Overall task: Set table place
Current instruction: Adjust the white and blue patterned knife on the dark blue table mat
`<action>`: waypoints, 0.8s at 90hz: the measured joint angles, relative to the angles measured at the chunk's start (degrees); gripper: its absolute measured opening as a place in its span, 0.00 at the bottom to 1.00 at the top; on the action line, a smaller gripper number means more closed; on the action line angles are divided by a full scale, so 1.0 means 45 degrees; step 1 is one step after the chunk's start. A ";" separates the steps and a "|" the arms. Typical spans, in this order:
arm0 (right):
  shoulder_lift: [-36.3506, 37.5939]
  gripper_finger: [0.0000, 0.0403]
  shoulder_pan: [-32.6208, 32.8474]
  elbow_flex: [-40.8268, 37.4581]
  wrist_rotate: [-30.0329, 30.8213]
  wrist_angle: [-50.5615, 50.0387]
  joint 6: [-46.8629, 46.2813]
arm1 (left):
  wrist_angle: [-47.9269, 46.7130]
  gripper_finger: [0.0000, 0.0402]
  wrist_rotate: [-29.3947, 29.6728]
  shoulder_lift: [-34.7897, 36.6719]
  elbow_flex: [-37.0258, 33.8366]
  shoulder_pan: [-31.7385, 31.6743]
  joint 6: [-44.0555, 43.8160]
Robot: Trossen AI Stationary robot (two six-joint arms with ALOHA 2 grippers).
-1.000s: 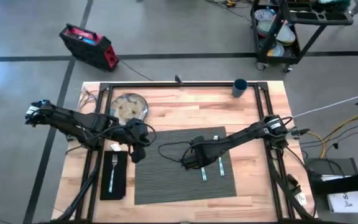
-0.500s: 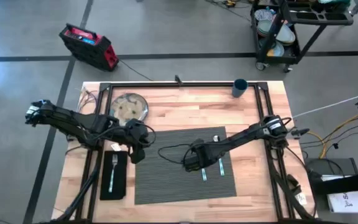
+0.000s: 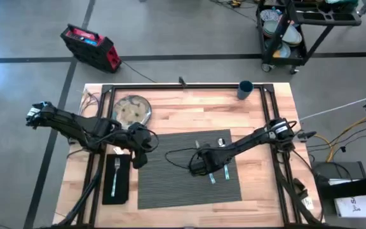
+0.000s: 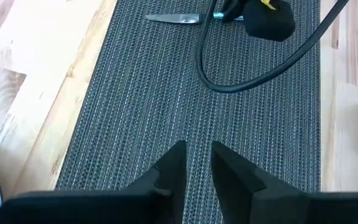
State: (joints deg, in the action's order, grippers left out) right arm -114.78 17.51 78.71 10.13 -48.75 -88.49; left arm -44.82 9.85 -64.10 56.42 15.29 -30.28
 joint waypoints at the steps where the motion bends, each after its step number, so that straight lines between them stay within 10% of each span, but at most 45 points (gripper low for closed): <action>1: 0.0034 0.03 0.0009 -0.0004 0.0029 0.0003 -0.0016 | -0.0003 0.15 0.0003 0.0000 0.0000 0.0000 0.0000; 43: 0.2376 0.00 0.0433 0.1054 0.1945 -0.4505 -0.2926 | -0.0009 0.15 0.0009 0.0000 0.0000 0.0005 -0.0345; 72: 0.1108 0.00 0.0093 0.0188 0.0638 -0.1862 -0.2165 | 0.0009 0.15 0.0009 0.0000 0.0000 0.0005 -0.0466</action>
State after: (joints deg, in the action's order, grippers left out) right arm -109.79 17.93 79.56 13.00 -57.13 -98.23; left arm -44.78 9.89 -64.10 56.42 15.31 -32.38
